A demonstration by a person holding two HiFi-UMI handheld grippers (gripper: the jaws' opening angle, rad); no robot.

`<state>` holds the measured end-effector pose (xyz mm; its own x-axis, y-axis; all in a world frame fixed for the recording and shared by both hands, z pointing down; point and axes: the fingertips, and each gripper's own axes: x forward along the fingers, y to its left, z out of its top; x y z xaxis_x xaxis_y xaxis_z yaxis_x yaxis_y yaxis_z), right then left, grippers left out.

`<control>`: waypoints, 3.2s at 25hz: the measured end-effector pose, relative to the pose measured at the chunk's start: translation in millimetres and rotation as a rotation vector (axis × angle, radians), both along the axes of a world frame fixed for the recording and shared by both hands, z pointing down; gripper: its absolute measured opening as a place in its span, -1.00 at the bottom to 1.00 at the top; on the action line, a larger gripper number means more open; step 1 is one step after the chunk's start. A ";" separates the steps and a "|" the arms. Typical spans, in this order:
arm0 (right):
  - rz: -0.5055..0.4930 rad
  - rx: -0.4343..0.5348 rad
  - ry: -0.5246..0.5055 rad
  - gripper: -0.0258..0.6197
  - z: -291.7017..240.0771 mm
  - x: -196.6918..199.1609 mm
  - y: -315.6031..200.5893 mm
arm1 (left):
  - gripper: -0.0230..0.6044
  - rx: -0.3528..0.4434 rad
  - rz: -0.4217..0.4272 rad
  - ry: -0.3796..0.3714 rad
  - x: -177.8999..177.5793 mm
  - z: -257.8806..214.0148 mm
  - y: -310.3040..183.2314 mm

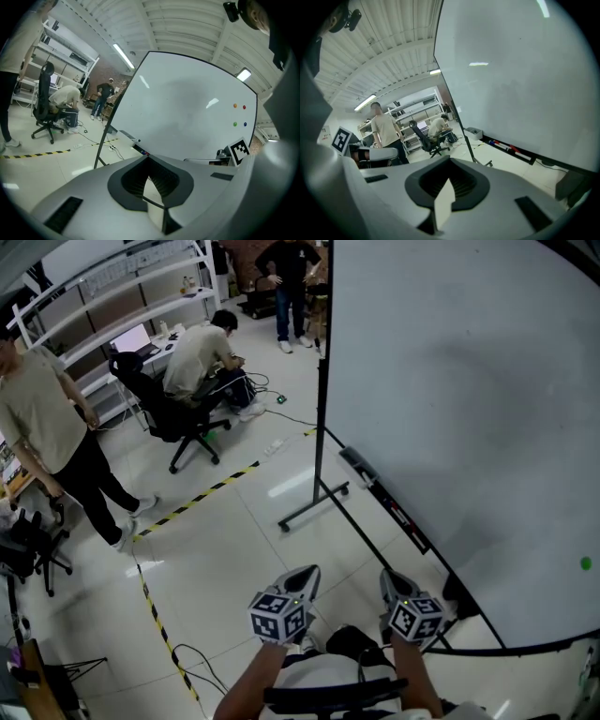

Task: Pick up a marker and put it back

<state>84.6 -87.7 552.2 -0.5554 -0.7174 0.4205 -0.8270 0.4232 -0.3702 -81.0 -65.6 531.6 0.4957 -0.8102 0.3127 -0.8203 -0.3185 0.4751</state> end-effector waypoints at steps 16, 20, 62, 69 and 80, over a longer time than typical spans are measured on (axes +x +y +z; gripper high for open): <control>0.004 0.018 -0.019 -0.90 -1.4 -14.1 -100.6 | -0.94 0.001 0.008 -0.037 -11.5 -1.1 -89.0; 0.002 0.026 -0.026 -0.90 -7.0 -22.1 -127.4 | -0.94 -0.001 0.013 -0.043 -15.1 -3.3 -114.0; -0.001 -0.192 0.261 -0.25 104.5 -41.8 -306.1 | -0.94 -0.086 0.108 -0.073 11.9 20.7 -268.4; -0.015 -0.224 0.254 -0.37 112.9 -45.4 -310.4 | -0.94 -0.106 0.092 -0.071 8.0 27.5 -271.9; -0.011 -0.230 0.241 -0.61 114.5 -45.9 -314.7 | -0.94 -0.109 0.082 -0.069 5.1 28.9 -272.9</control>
<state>38.7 -402.5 666.6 -0.4276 -0.5825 0.6913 -0.8981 0.3609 -0.2515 -75.9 -338.5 560.6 0.5332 -0.7274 0.4320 -0.8254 -0.3353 0.4543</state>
